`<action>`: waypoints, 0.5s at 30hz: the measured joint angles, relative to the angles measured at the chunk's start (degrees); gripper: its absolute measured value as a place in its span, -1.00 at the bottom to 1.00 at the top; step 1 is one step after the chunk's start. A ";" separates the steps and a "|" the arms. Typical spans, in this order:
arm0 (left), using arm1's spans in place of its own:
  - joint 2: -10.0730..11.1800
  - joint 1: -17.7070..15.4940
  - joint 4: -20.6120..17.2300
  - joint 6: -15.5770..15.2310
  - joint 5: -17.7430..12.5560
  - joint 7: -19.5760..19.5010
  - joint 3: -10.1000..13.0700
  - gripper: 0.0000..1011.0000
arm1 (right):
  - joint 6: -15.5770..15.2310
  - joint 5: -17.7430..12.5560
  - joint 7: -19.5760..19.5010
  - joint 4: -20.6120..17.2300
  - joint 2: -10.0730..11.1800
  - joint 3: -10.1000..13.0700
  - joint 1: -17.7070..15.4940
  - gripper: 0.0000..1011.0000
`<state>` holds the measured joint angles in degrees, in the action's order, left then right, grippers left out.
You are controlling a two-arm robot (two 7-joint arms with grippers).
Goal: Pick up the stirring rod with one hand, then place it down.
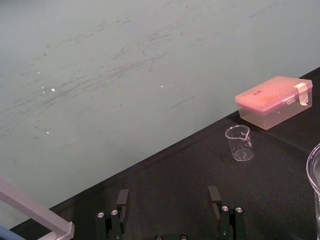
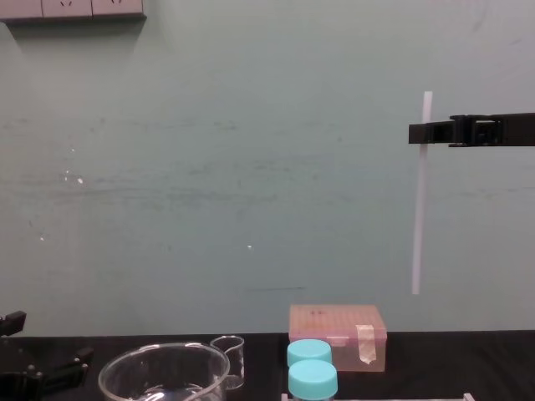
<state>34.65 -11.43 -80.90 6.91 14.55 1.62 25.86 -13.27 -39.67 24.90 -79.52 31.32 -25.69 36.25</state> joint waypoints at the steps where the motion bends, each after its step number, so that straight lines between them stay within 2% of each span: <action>1: 0.00 0.00 0.00 0.00 0.00 0.00 0.00 0.99 | 0.00 0.00 0.00 0.00 0.00 0.00 0.00 -0.86; 15: 0.00 0.00 0.00 0.00 0.00 0.00 0.00 0.99 | -0.02 -0.25 0.03 0.11 -0.06 -0.04 0.09 -0.86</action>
<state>34.65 -11.43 -80.90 6.91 14.55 1.62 25.86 -13.28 -39.92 24.93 -79.41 31.26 -25.72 36.33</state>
